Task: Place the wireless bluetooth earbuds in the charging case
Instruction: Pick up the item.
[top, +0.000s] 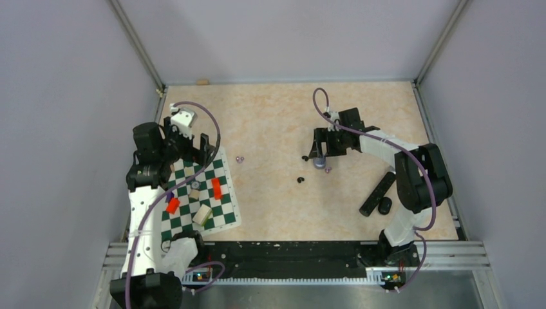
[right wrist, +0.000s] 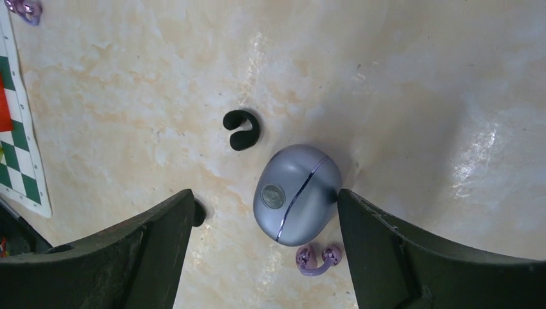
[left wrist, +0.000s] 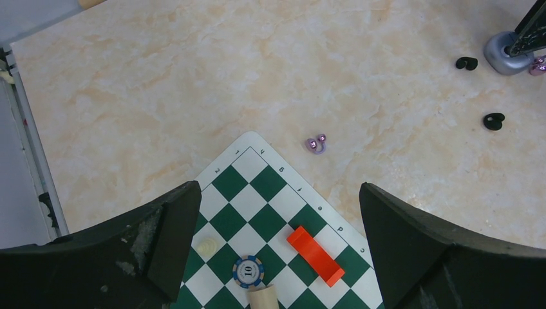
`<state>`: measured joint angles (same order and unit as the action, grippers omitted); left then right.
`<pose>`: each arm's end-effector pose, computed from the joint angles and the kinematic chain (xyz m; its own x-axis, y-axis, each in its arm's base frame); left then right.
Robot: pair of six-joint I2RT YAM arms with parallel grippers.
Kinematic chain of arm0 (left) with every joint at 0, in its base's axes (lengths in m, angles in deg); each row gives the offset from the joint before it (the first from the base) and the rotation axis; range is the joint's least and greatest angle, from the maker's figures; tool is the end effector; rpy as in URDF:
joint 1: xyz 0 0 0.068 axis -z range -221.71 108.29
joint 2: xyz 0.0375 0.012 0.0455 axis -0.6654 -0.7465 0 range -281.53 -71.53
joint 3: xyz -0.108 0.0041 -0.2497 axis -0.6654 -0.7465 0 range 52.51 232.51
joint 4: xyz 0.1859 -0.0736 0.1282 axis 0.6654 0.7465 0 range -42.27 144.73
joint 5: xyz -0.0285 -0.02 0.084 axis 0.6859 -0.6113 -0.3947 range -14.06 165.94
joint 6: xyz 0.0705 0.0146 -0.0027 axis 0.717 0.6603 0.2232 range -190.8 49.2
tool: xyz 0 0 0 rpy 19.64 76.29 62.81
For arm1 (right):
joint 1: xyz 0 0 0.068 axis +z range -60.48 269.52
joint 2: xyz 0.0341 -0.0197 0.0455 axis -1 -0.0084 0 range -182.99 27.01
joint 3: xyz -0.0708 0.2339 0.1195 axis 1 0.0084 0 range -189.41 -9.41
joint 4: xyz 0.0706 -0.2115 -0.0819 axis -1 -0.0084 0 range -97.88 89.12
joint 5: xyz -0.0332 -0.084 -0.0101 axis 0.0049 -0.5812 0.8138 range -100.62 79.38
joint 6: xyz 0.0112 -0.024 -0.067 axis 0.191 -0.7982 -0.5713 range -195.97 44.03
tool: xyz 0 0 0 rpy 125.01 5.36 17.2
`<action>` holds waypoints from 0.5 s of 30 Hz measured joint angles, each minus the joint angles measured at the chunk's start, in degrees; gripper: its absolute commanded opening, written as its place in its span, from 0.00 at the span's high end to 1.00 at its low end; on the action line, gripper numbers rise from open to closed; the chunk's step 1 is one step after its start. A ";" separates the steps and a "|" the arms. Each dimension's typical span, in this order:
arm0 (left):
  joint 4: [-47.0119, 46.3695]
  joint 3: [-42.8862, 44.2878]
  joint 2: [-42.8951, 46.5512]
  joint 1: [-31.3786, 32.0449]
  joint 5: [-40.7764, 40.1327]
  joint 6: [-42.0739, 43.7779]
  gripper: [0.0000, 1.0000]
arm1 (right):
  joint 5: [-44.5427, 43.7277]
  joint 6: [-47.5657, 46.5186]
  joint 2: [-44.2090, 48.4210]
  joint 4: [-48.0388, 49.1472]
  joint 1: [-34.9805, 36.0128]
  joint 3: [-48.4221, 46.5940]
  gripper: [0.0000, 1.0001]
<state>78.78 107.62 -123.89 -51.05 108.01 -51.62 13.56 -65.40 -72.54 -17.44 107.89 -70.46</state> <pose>0.1877 -0.0012 0.3333 -0.3355 0.2271 -0.9143 0.4596 0.8866 0.0516 0.3207 0.1323 0.1783 -0.8583 -0.1088 -0.5015 -0.3589 0.8257 0.4352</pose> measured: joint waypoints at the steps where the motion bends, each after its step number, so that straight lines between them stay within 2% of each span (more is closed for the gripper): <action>1: -0.04 -0.07 0.00 0.00 0.04 0.00 0.01 | 0.20 0.11 0.00 0.59 0.00 0.02 0.19; 7: -0.20 -0.22 0.00 0.00 0.07 0.02 0.01 | 0.26 0.20 0.07 2.36 0.00 0.31 0.22; 15: -0.22 -0.28 -0.02 -0.22 0.09 0.00 0.01 | -6.14 -0.96 0.07 1.70 0.22 0.31 0.27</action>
<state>78.56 107.34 -123.91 -51.27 108.10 -51.62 7.42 -66.37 -72.47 -15.73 108.11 -70.16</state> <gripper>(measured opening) 0.986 0.746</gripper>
